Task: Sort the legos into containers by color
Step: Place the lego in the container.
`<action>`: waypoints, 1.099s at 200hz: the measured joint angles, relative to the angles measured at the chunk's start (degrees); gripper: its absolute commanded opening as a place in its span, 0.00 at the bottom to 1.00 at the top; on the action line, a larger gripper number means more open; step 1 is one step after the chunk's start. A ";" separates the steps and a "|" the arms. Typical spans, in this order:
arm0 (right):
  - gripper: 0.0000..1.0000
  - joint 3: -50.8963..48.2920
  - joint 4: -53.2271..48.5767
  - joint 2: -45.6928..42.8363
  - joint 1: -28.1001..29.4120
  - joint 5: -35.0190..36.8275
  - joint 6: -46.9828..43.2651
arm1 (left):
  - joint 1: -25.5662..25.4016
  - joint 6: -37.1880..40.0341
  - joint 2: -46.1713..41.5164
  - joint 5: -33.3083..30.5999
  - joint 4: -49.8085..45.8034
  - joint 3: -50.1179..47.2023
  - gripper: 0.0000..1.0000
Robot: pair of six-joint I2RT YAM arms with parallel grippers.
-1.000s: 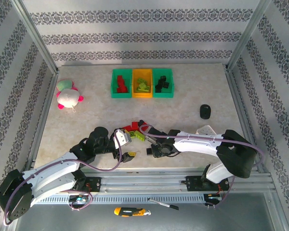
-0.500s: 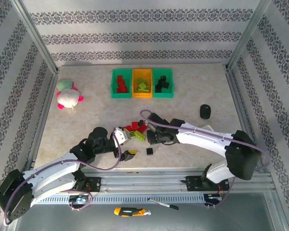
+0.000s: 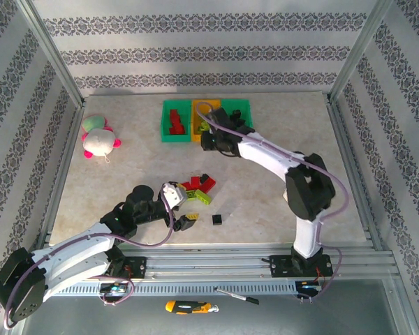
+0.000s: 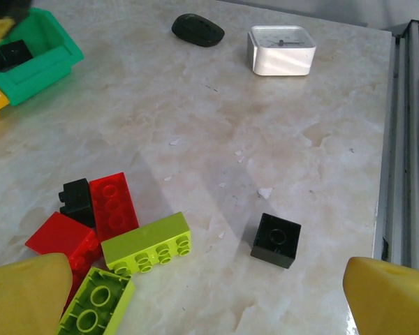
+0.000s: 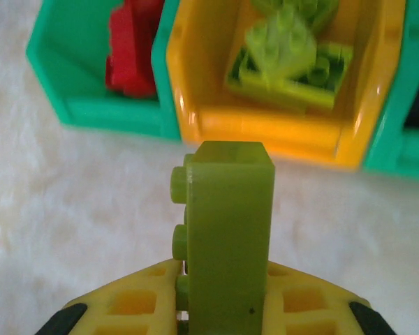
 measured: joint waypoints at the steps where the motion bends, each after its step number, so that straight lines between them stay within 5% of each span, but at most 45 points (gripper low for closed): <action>1: 0.18 0.59 0.07 0.52 -0.17 0.04 -0.20 | 0.00 -0.11 0.02 -0.09 0.04 0.00 0.99; 71: 0.22 26.80 0.00 20.81 -4.85 3.58 -6.38 | 0.11 -2.32 0.57 -3.37 1.01 -0.04 0.99; 135: 0.50 38.05 -3.32 27.89 -5.90 3.26 -9.51 | 0.50 -3.76 1.40 -3.78 1.22 -0.04 0.99; 170: 0.59 34.18 -3.21 24.26 -5.75 2.84 -10.80 | 0.94 -6.36 2.91 -5.20 -0.24 1.14 0.99; 220: 0.72 7.41 3.04 1.86 -3.69 2.10 -11.61 | 1.25 -13.60 6.36 -14.58 -11.98 10.73 0.99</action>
